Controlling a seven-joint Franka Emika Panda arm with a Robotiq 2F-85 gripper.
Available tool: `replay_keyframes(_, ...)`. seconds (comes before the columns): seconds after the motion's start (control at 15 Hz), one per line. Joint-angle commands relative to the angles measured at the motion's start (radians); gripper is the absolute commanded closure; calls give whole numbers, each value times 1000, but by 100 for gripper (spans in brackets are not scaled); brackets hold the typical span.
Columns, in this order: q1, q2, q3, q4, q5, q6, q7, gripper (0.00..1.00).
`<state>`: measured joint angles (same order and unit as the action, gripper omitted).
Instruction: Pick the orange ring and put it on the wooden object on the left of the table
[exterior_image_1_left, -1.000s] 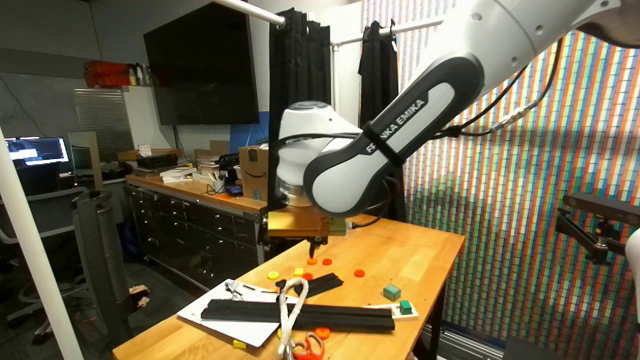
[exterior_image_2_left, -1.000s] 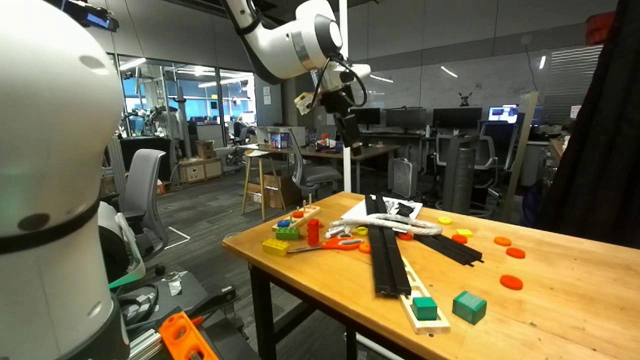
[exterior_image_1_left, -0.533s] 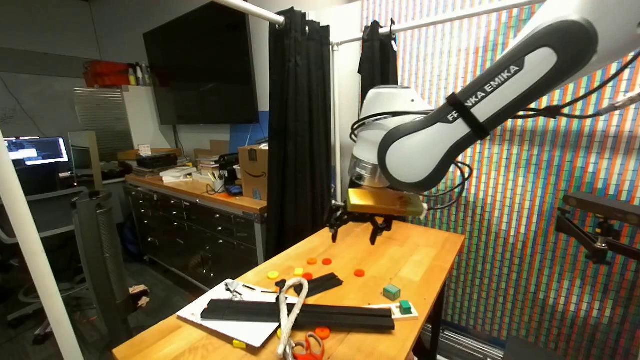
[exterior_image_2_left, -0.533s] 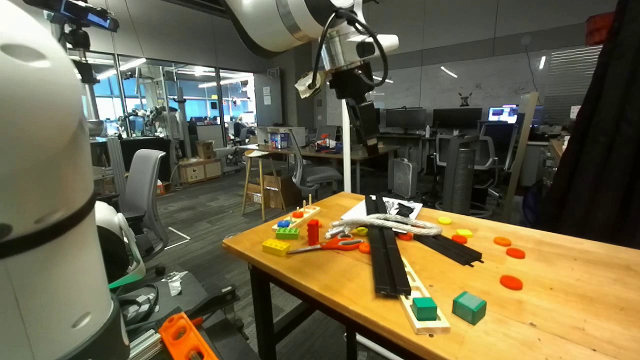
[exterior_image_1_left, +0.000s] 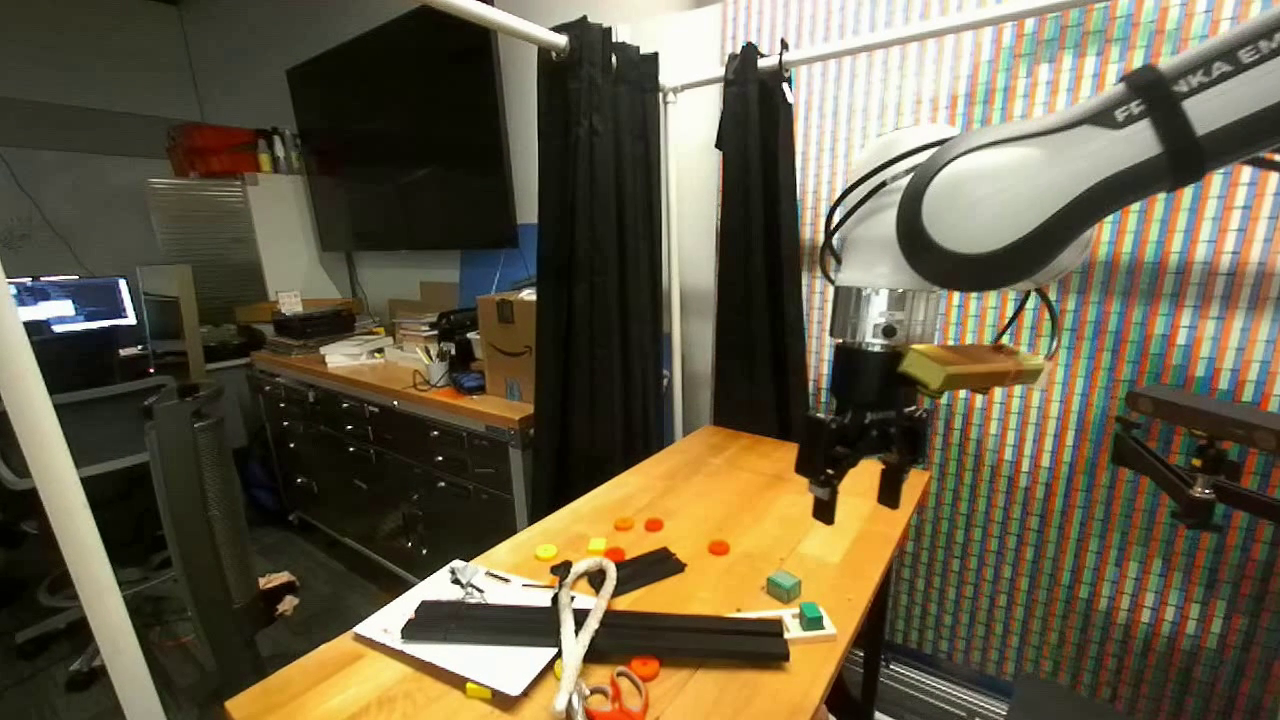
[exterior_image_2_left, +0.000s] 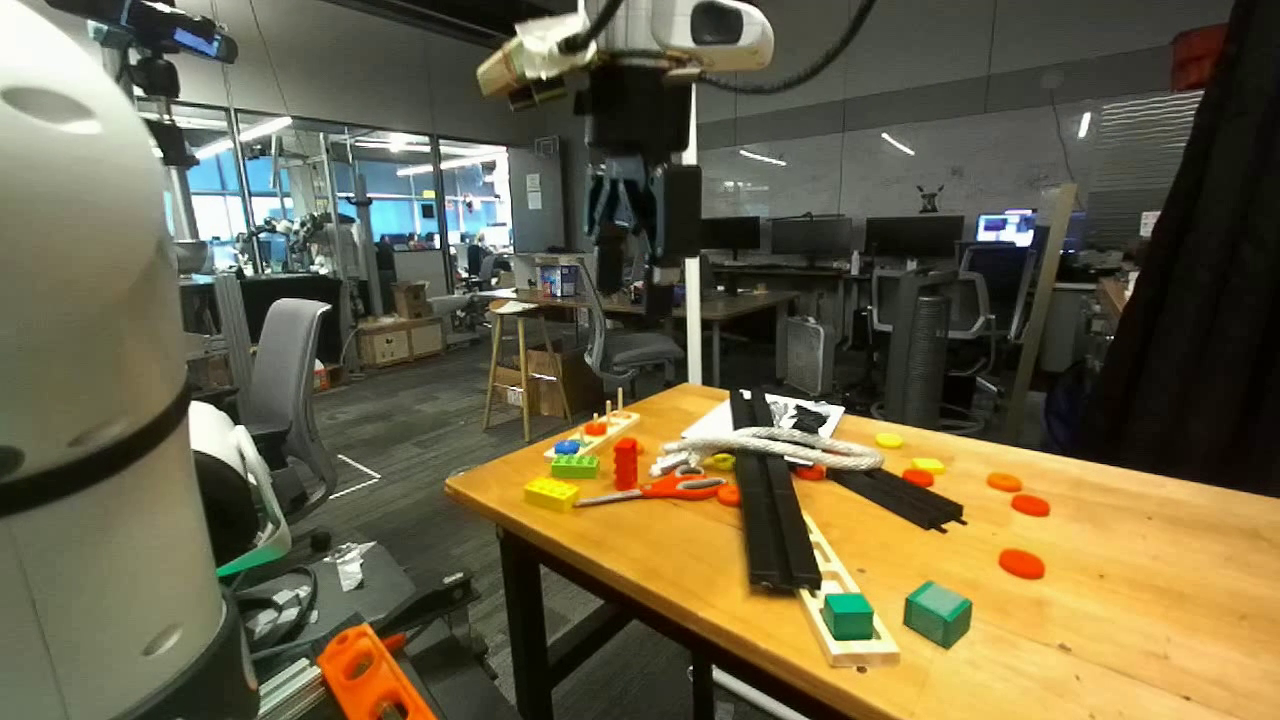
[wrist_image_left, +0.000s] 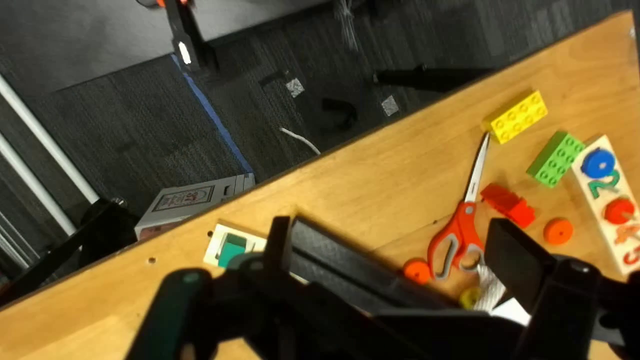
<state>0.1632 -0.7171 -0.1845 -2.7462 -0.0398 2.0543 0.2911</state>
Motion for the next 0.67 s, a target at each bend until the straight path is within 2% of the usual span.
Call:
replay_keyframes(0.0,-68,-187,74,4,44,-283,-206,0)
replay_keyframes(0.13,-74,-259,92,-4,31,-417,-298,0)
replay_keyframes(0.27,-84,-312,107,-1,29,-505,-331,0)
replay_keyframes(0.33,-98,-241,114,6,38,-447,-302,0)
replay_keyframes(0.6,-96,-298,117,-1,35,-496,-327,0)
